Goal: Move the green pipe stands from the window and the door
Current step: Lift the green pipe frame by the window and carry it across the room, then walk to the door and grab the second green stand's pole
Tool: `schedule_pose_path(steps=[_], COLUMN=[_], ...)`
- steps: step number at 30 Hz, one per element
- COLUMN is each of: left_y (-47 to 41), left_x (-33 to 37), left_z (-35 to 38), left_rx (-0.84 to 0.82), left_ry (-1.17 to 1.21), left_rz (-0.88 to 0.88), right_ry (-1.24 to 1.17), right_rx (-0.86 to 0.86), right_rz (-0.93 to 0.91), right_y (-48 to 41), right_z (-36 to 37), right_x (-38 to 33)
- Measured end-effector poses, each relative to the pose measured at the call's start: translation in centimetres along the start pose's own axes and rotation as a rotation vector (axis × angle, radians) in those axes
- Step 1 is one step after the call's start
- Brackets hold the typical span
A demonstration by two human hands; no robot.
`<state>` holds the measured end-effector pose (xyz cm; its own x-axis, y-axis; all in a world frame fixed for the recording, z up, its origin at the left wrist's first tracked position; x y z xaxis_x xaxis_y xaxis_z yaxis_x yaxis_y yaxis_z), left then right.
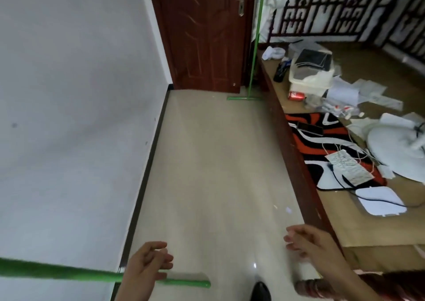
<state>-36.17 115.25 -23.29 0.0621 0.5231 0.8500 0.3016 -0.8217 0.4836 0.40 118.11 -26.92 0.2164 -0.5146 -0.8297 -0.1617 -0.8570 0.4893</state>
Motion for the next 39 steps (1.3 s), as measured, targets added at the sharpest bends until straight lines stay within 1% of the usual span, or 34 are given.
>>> schedule_pose_path(steps=[4, 8, 11, 16, 21, 25, 29, 31, 34, 37, 39], left_y=[-2.9, -6.6, -10.6, -19.1, -28.1, -34.4, -39.6, -42.3, -46.5, -50.7, -53.6], left_x=[2.9, 6.0, 8.2, 12.3, 19.7, 27.3, 32.9, 34.4, 35.6, 37.4, 39.4], left_z=[5.7, 8.9, 10.5, 13.3, 17.2, 20.6, 23.5, 24.9, 26.9, 29.5, 31.3], left_rx=[-0.046, -0.023, -0.001, 0.030, -0.036, -0.106, -0.141, -0.129, -0.089, -0.041, -0.010], left_ry=[0.005, 0.017, 0.027, 0.048, 0.059, 0.026, 0.012, 0.016, 0.015, 0.030, 0.028], left_rz=[-0.031, -0.032, -0.038, -0.024, 0.001, 0.108, 0.162, 0.150, 0.083, 0.021, 0.011], right_ry=[-0.047, -0.092, -0.131, -0.131, -0.126, -0.120, -0.132, -0.137, -0.149, -0.142, -0.118], right_rx=[0.069, 0.132, 0.172, 0.143, 0.156, 0.187, 0.176, 0.155, 0.126, 0.139, 0.132], right_rz=[0.059, 0.038, 0.034, 0.065, 0.054, -0.013, 0.023, 0.057, 0.098, 0.068, 0.030], right_y=[-4.0, -8.2, -12.1, -20.3, -28.9, -34.5, -40.0, -43.3, -49.5, -56.5, -61.5], right_z=[-4.9, -8.3, -9.4, -9.4, -10.0, -11.0, -11.4, -11.7, -12.7, -14.1, -15.2], right_x=[-0.4, -3.6, -5.9, -9.5, -15.8, -21.6, -24.5, -25.5, -27.2, -29.4, -31.6])
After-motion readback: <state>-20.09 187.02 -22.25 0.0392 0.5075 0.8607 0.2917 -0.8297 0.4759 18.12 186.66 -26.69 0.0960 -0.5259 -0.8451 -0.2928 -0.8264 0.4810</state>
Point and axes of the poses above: each hand's wrist, its own y-axis away from the middle knuckle, its own z-axis out of the palm, x = y × z, the point moved 3 cm from there along -y, towards the middle knuckle, and after that the axes turned 4 degrees about y, right-handed, at the moved point
